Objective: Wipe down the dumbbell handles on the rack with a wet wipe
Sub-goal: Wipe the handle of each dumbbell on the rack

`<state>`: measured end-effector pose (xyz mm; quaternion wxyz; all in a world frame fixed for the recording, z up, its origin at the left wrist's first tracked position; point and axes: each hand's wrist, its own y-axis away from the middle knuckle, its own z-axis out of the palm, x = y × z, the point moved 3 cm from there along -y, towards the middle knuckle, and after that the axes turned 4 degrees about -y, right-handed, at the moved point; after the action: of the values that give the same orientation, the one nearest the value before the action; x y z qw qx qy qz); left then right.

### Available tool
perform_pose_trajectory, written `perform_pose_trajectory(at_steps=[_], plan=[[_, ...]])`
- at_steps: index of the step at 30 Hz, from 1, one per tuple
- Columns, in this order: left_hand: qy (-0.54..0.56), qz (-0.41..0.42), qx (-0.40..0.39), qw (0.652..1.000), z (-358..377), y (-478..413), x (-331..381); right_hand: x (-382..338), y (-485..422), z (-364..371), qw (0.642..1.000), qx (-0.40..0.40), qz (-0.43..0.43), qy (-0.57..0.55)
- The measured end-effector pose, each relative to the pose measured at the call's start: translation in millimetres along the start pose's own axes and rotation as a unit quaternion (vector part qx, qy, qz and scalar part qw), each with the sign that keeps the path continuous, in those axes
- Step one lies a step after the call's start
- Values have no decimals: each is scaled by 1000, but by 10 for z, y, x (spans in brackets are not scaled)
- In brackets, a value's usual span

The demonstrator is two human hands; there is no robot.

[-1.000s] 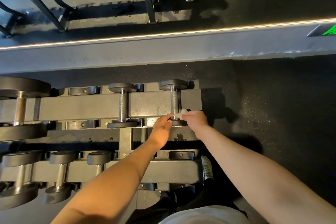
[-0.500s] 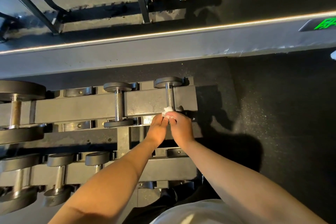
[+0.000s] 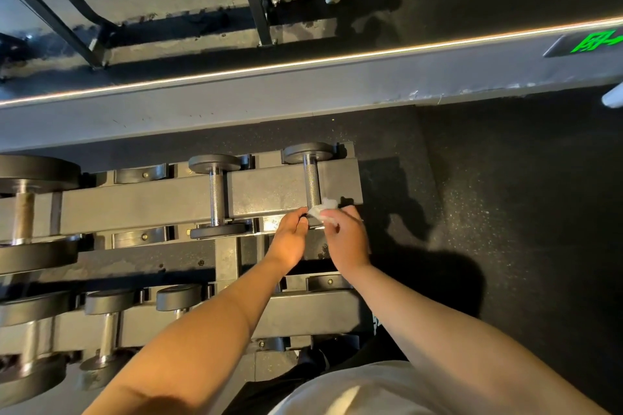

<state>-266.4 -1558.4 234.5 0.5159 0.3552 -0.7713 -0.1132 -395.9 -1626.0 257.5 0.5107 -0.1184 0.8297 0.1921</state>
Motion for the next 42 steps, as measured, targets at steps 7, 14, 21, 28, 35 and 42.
perform_pose_trajectory(at_steps=[7,14,21,28,35,42], plan=[[51,128,49,989,-48,211,254,-97,-75,139,992,-107,-62,28],[-185,243,66,950,45,156,347,-98,-78,-76,985,-141,-16,-94],[-110,200,140,964,43,188,99,-122,-171,11,995,-88,27,-49],[-1,-61,167,984,-60,63,-194,-158,-199,68,998,-66,15,10],[-71,151,166,972,91,200,57,-161,-224,65,998,-33,-10,60],[-189,257,115,941,117,200,13,-119,-247,92,999,-29,28,2]])
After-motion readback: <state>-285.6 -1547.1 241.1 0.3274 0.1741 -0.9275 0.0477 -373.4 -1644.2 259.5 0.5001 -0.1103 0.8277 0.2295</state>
